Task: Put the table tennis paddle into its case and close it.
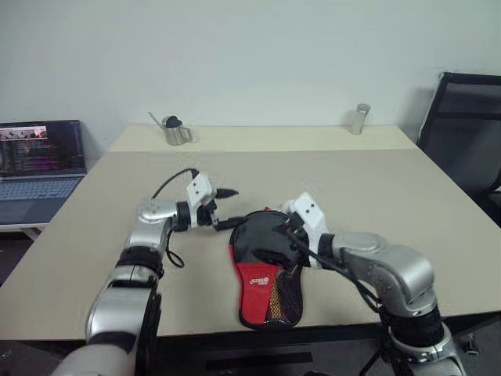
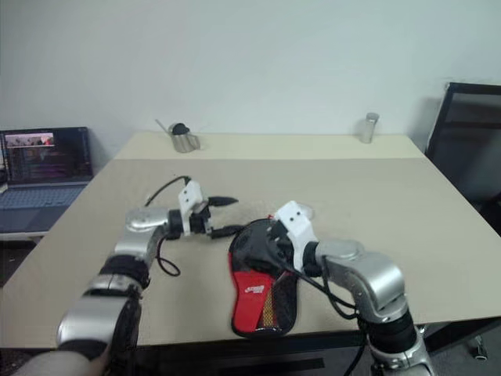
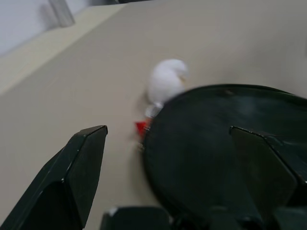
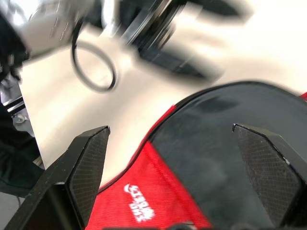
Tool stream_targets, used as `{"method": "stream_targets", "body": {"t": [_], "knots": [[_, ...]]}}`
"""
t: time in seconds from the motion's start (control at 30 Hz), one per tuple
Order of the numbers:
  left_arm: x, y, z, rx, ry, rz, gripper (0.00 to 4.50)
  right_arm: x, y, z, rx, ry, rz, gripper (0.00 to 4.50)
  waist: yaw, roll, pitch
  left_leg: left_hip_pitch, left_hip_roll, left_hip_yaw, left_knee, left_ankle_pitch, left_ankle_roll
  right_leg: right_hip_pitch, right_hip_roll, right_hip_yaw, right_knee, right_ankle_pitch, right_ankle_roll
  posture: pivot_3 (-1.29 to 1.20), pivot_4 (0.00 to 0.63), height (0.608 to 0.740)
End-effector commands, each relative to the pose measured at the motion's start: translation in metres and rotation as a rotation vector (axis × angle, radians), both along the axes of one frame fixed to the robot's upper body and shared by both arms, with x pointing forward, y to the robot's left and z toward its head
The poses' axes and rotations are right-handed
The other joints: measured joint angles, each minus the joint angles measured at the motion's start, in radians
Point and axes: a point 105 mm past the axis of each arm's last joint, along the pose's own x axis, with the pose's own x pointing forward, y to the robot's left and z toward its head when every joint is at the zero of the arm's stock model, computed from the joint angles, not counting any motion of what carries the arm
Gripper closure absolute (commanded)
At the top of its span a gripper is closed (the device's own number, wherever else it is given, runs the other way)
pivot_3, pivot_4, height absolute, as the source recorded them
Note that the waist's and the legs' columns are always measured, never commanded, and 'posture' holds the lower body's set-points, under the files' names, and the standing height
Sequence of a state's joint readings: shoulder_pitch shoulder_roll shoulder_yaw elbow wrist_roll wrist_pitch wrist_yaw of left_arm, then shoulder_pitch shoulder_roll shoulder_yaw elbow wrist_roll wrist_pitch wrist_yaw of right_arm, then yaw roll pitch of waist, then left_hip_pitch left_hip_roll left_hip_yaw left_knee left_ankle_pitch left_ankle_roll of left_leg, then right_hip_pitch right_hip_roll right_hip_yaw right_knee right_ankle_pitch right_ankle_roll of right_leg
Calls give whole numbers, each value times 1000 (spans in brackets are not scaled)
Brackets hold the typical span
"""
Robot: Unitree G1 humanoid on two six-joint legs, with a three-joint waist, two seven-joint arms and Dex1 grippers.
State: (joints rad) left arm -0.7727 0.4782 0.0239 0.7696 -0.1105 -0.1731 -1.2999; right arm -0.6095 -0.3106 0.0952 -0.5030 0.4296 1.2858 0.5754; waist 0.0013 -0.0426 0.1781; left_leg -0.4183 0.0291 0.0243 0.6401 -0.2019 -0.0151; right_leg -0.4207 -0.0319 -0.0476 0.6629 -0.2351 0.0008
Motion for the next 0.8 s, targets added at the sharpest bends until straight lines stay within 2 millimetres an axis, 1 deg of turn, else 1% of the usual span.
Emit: {"method": "stream_targets", "body": {"t": [0.03, 0.1, 0.2, 0.3, 0.4, 0.5, 0.67, 0.8], "knots": [[-10, -18, -2, 45, -42, -59, 61, 1, -18, 13, -25, -54, 21, 0, 1, 0, 0, 0, 0, 0, 1, 0, 0, 0, -3, 0, 0, 0, 0, 0, 150, 740], [-13, -27, -10, 50, -31, -64, 61, 12, -31, 12, -65, -69, -9, 0, 1, 0, 0, 0, 0, 0, 1, 0, 1, 0, -4, 0, 0, 0, 0, 0, 150, 740], [-12, -39, -16, 42, -28, -65, 61, 36, -39, 15, -39, -80, -87, 0, -2, 0, 0, 1, 0, 2, 2, 0, 1, 0, -3, 0, 1, 1, -2, 0, 150, 740], [-11, -46, -21, 52, -31, -64, 61, 64, -42, 18, 7, -104, -188, 0, -8, 0, 0, 1, 1, 3, 2, 0, 1, 0, 0, 2, 1, 1, -2, 0, 150, 740], [-11, -48, -24, 59, -29, -67, 61, 91, -41, 21, 79, -118, -273, 0, -10, 0, 0, 1, 1, 5, 1, -1, 1, -1, 6, 4, 1, 2, -2, 0, 150, 740], [-12, -48, -25, 61, -27, -72, 61, 116, -40, 16, 98, -121, -329, 0, -9, 1, 0, 1, 2, 6, 1, -1, 2, -2, 8, 5, 1, 2, -2, 0, 150, 740], [-13, -46, -26, 65, -25, -72, 61, 141, -35, 0, 76, -107, -350, 0, -9, 1, 1, 1, 3, 7, 0, -1, 2, -1, 8, 6, 0, 2, -2, 0, 150, 740], [-14, -43, -29, 68, -23, -67, 61, 155, -32, -8, 71, -95, -374, 0, -10, 2, 1, 1, 3, 8, 0, -1, 2, -2, 8, 7, 0, 2, -2, 0, 150, 740]]}}
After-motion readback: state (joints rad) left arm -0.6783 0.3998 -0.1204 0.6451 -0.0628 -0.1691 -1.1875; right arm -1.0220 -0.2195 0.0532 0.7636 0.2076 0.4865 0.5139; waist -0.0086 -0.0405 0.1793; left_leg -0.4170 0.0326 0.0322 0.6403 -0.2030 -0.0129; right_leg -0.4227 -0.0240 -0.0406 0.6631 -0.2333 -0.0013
